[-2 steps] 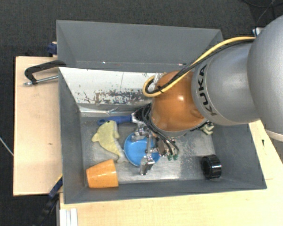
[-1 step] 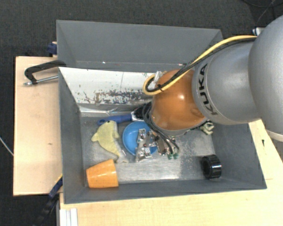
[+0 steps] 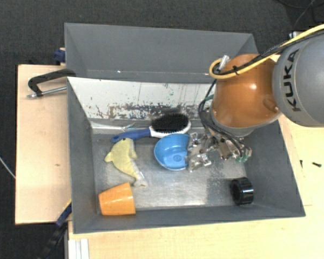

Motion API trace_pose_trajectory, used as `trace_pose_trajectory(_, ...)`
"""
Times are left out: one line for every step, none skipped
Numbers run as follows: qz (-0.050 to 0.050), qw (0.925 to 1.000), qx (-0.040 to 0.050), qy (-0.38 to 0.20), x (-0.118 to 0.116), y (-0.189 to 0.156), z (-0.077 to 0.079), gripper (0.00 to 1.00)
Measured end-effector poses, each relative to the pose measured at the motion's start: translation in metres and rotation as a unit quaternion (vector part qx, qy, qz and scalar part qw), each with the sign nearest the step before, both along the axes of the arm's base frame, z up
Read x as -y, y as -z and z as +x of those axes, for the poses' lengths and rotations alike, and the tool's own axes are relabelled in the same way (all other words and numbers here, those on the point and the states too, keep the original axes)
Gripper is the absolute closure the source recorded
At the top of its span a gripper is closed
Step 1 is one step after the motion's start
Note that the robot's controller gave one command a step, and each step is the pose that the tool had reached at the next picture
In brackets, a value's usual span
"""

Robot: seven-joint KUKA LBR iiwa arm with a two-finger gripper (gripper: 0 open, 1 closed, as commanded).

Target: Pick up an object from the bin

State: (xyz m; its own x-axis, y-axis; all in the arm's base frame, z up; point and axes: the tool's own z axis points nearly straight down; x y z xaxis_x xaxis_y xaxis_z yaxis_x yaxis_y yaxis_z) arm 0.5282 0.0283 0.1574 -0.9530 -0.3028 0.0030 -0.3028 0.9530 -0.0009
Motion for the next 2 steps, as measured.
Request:
trace_pose_trajectory(0.0,0.9963,-0.0037,-0.086,-0.034,0.085,0.003,1.0)
trace_pose_trajectory(0.001,0.996,0.0084,-0.089,-0.022,-0.057,0.015,1.0)
